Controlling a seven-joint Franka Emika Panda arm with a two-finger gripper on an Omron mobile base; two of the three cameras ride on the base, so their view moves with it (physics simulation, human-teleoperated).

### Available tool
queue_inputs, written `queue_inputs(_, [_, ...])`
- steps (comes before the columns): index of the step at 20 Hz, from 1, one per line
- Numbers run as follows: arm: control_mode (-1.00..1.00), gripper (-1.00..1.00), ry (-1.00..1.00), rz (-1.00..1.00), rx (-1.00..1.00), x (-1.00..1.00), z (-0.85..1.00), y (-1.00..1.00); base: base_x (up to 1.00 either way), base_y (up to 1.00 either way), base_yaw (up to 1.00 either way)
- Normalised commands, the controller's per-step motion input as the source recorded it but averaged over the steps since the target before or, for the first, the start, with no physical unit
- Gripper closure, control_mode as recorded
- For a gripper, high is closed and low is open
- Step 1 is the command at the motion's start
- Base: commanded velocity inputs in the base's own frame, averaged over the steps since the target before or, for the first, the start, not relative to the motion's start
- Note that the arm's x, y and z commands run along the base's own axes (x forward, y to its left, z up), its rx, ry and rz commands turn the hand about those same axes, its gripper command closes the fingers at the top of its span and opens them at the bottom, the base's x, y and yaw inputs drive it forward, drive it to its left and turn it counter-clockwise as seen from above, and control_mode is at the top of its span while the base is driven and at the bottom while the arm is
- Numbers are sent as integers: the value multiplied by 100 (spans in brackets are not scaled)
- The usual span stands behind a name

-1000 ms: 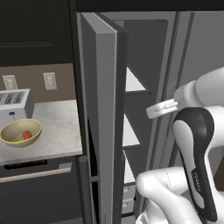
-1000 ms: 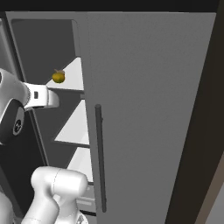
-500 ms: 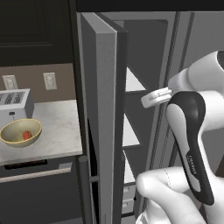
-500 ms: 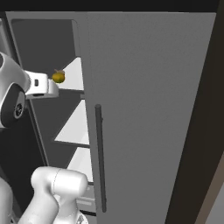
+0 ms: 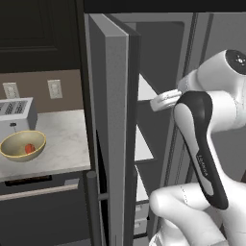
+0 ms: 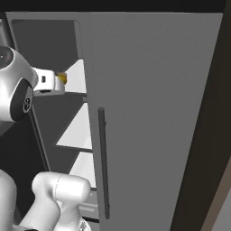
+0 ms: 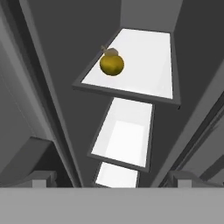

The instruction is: Take the sweet potato, orange, and garlic from the freezer and place them in the bowl on the counter.

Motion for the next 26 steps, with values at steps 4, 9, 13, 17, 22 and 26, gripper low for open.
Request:
queue_inputs(4, [-100, -100, 0, 0, 0, 41, 0, 2, 0, 0, 0])
queue_inputs(9, [-100, -100, 0, 0, 0, 37, 0, 5, 0, 0, 0])
queue_inputs(13, [-100, -100, 0, 1, 0, 39, 0, 9, 0, 0, 0])
queue_inputs(17, [-100, -100, 0, 3, 0, 42, 0, 16, 0, 0, 0])
queue_inputs(22, [-100, -100, 0, 4, 0, 37, 0, 15, 0, 0, 0])
queue_inputs(26, [-100, -100, 0, 5, 0, 29, -1, 12, 0, 0, 0])
